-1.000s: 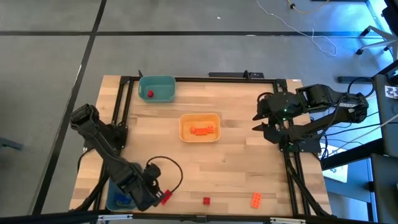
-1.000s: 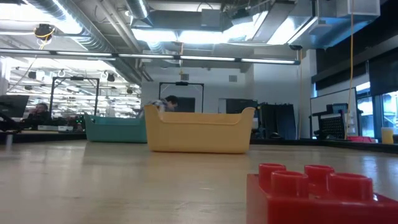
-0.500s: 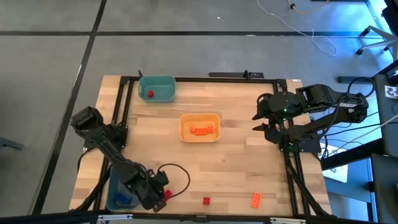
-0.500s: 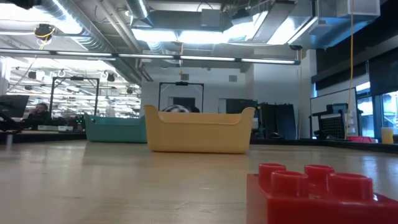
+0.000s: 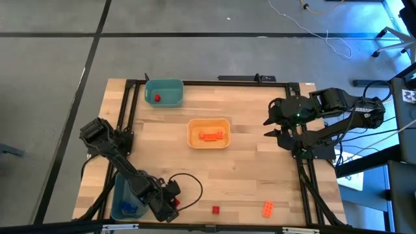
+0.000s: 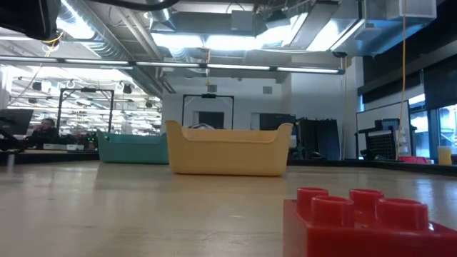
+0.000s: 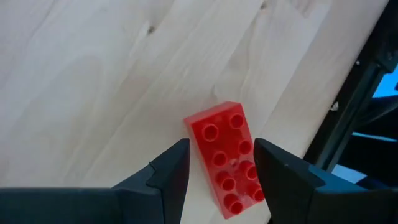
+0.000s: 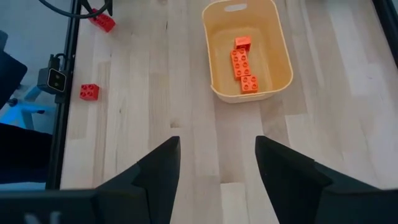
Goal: Sort & place blocks by color
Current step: Put the left red 8 stud game piece into the green bin
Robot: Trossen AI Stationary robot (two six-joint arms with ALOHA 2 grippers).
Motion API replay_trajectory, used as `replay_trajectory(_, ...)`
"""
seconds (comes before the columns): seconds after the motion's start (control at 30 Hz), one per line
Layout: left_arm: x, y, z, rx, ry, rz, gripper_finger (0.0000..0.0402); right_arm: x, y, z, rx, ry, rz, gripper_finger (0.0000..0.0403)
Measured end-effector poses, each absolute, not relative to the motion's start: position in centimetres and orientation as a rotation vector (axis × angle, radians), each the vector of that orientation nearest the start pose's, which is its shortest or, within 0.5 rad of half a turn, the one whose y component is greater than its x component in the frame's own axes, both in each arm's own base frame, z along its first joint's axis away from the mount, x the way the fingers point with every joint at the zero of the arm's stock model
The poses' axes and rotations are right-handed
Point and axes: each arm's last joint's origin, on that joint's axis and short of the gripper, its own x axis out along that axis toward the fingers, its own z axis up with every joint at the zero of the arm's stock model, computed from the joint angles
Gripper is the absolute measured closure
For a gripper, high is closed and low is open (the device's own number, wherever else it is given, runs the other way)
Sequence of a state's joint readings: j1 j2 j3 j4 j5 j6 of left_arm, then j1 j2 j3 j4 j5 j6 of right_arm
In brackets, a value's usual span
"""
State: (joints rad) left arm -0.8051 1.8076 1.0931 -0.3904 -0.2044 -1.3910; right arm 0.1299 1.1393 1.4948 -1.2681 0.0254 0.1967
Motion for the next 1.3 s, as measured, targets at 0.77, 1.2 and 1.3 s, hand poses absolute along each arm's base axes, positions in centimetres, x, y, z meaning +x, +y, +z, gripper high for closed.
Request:
replay_trajectory(0.77,25.2,-25.5,13.7,-0.767,1.142,0.255,0.023,17.6,2.2,40.8,0.091,0.915,0.018,0.0194)
replay_trajectory(1.2,26.3,-25.9,13.9,-0.868,1.032,0.214,0.023,17.6,2.2,40.8,0.09,0.915,0.017,0.0194)
replay_trajectory(1.3,26.6,-25.8,14.0,-0.875,0.987,0.223,0.023,17.6,2.2,40.8,0.09,0.915,0.017,0.0194)
